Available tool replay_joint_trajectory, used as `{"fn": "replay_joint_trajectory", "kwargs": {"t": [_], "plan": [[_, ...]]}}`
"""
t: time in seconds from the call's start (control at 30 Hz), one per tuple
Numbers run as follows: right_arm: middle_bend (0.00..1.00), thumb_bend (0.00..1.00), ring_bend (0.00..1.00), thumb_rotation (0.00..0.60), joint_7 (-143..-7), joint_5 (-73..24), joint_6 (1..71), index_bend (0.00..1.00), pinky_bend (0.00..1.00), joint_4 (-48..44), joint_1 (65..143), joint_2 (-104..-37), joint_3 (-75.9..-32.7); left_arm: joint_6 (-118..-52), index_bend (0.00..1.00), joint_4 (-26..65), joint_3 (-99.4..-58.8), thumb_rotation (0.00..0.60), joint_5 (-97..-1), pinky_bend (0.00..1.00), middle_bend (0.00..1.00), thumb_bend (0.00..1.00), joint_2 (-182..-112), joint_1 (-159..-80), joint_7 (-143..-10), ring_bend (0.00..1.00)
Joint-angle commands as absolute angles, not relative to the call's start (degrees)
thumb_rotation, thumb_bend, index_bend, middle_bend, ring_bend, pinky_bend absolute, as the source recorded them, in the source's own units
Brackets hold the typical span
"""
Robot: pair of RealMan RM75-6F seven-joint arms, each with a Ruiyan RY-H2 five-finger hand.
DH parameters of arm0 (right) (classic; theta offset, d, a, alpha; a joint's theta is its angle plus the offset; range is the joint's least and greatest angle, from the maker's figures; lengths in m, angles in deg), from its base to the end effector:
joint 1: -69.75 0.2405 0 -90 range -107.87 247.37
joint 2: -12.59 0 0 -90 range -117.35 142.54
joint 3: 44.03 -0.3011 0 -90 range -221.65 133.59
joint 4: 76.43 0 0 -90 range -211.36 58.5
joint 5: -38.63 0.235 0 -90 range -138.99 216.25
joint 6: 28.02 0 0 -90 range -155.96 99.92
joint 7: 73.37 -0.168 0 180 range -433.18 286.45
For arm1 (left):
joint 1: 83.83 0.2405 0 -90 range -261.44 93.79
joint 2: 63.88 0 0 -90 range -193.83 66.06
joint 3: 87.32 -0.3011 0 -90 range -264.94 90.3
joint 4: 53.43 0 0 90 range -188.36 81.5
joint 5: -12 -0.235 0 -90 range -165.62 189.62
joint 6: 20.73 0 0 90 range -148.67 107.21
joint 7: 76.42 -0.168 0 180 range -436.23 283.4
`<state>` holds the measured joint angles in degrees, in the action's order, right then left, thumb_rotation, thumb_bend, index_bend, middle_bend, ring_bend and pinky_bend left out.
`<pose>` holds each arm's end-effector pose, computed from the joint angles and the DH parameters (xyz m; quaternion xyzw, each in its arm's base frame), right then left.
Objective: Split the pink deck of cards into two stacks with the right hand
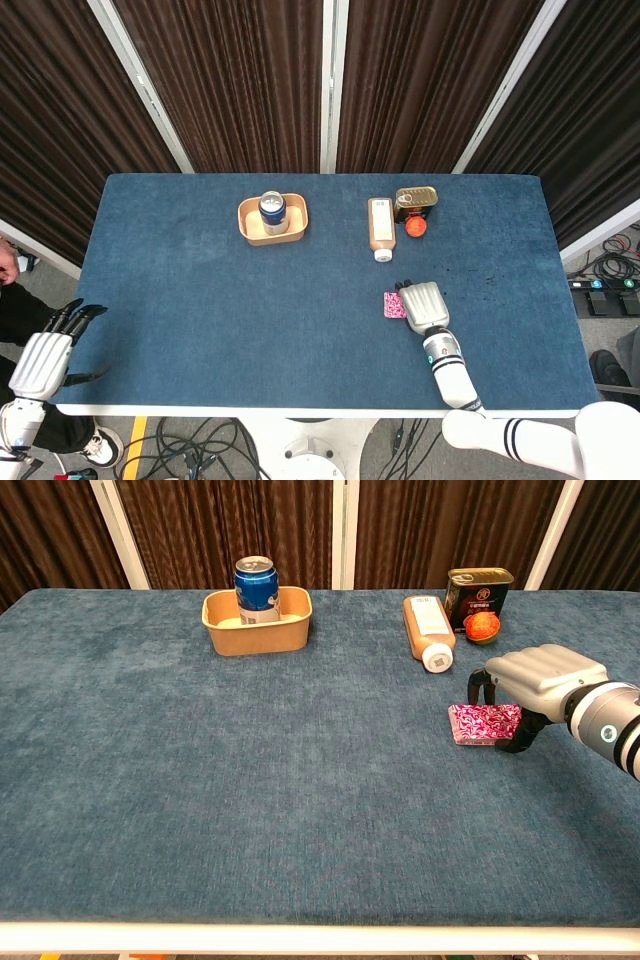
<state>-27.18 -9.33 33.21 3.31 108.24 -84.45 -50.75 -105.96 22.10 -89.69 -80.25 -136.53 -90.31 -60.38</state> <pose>-0.2373 -0.3713 -0.0915 0.7509 -0.3476 0.2035 0.5233 -0.3947 0.2030 0.1089 -0.6200 -0.4253 -0.4204 0.5080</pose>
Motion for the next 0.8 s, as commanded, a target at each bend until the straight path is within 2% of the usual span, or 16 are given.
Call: {"fn": "replay_joint_trajectory", "kwargs": {"t": [0.03,0.8], "plan": [[0.34,0.17,0.70,0.600,-27.21,-9.38,33.32,0.33,0.82,3.18,108.26,-84.54,-50.73,-105.96,0.17,22.03,-89.72,0.600,-80.31,0.16,0.16,0.00,-136.58,-90.33,-60.35,0.07],[0.37,0.19,0.70,0.600,-26.91,-9.92,34.86,0.37,0.82,5.81,108.56,-83.32,-51.28,-105.82,0.17,21.86,-89.90,0.600,-80.38,0.16,0.16,0.00,-136.78,-90.31,-60.35,0.07]]}}
